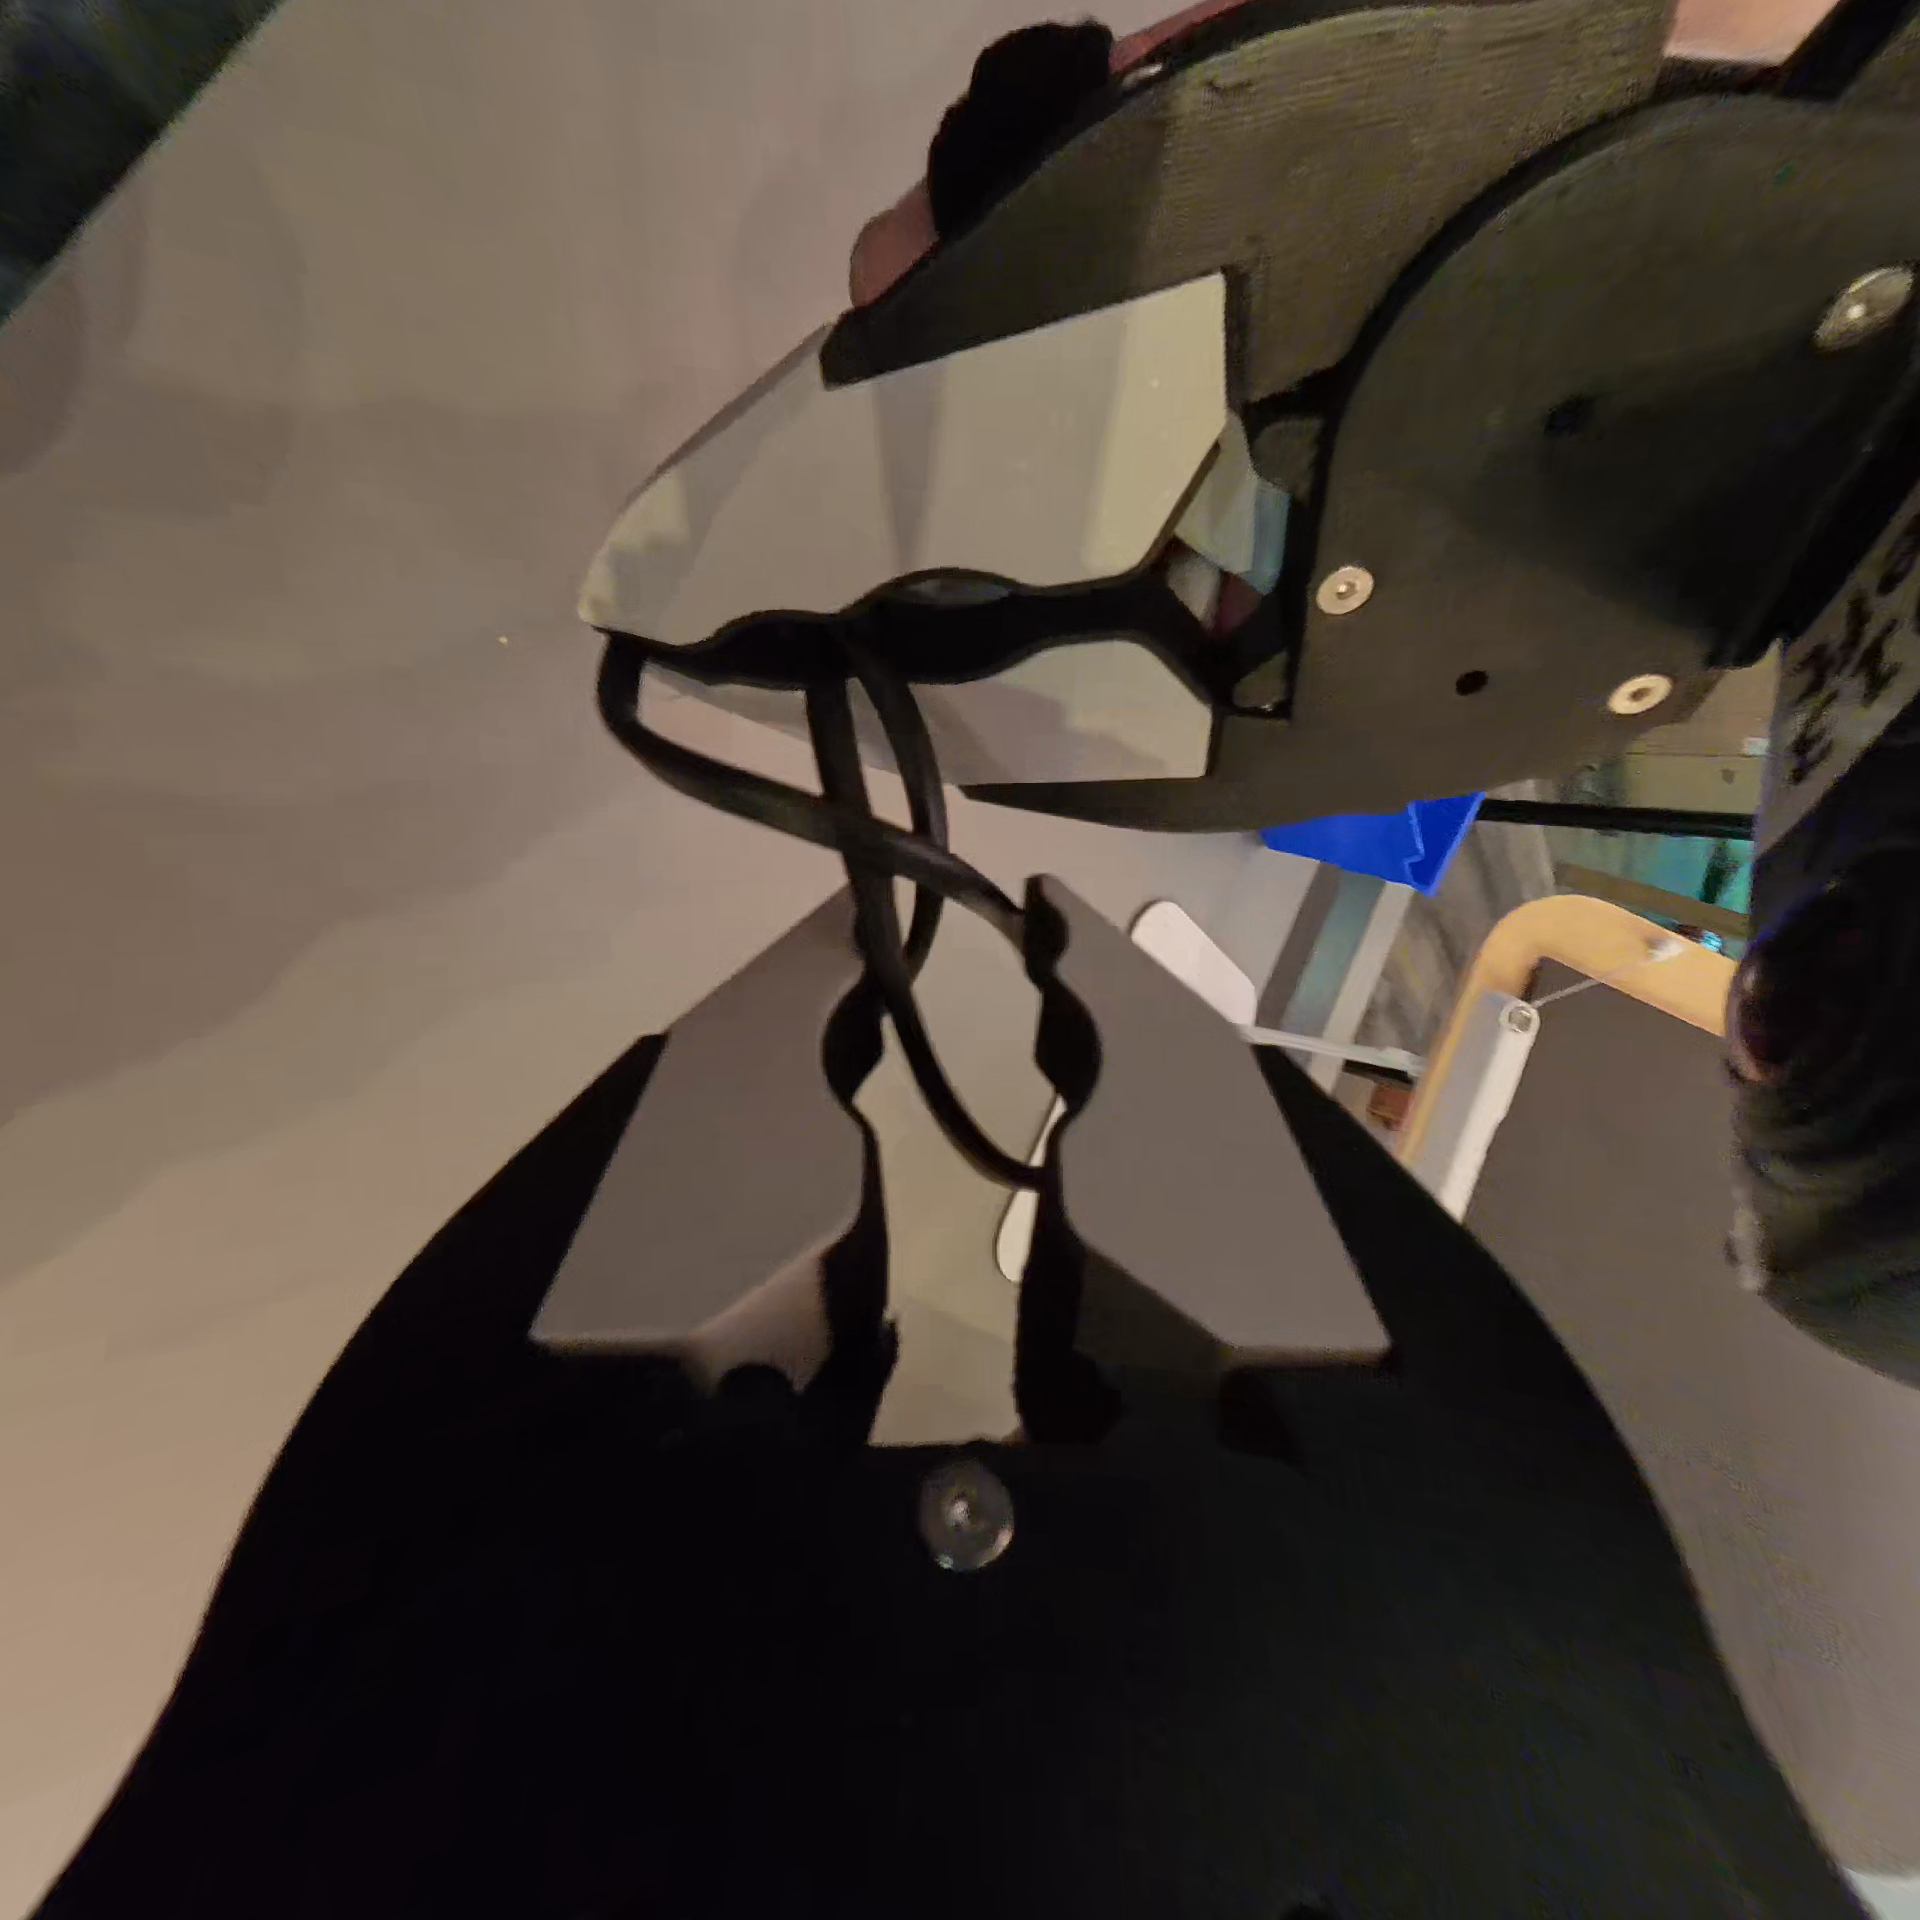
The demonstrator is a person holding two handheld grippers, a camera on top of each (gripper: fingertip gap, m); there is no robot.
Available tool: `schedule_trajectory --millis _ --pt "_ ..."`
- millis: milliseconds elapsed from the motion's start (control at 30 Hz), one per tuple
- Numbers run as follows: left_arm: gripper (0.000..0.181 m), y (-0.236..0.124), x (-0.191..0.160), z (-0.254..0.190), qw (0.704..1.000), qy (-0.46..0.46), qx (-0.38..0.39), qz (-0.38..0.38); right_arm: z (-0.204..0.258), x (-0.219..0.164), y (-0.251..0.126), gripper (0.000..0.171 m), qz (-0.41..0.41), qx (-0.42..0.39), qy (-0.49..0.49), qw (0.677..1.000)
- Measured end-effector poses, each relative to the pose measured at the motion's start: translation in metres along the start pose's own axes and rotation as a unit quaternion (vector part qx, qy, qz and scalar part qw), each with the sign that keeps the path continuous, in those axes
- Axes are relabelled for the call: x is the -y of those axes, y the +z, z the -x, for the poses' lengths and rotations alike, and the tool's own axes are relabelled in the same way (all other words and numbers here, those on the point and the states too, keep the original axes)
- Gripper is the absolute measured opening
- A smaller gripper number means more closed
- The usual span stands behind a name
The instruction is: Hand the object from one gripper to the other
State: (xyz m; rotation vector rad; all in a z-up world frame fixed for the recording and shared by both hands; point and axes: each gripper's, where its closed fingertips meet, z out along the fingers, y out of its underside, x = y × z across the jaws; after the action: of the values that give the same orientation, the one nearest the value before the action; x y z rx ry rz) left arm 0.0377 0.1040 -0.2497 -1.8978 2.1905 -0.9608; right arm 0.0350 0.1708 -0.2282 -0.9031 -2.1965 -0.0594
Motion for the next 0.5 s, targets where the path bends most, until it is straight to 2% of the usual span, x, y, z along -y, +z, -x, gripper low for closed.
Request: schedule_trajectory --millis 67,333,500 --pt "0.002 -0.001 -0.001 0.001 1.000 0.003 0.006 0.002 0.004 0.000 0.001 0.002 -0.004 0.014 0.009 1.000" --pt "0.003 -0.003 -0.007 0.012 0.997 0.032 0.060 0.021 0.010 0.001 -0.001 0.000 -0.036 0.046 0.079 0.995" --pt "0.005 -0.010 -0.002 0.020 0.995 0.036 0.090 -0.014 0.005 -0.002 -0.005 0.000 -0.059 0.050 0.172 0.982"
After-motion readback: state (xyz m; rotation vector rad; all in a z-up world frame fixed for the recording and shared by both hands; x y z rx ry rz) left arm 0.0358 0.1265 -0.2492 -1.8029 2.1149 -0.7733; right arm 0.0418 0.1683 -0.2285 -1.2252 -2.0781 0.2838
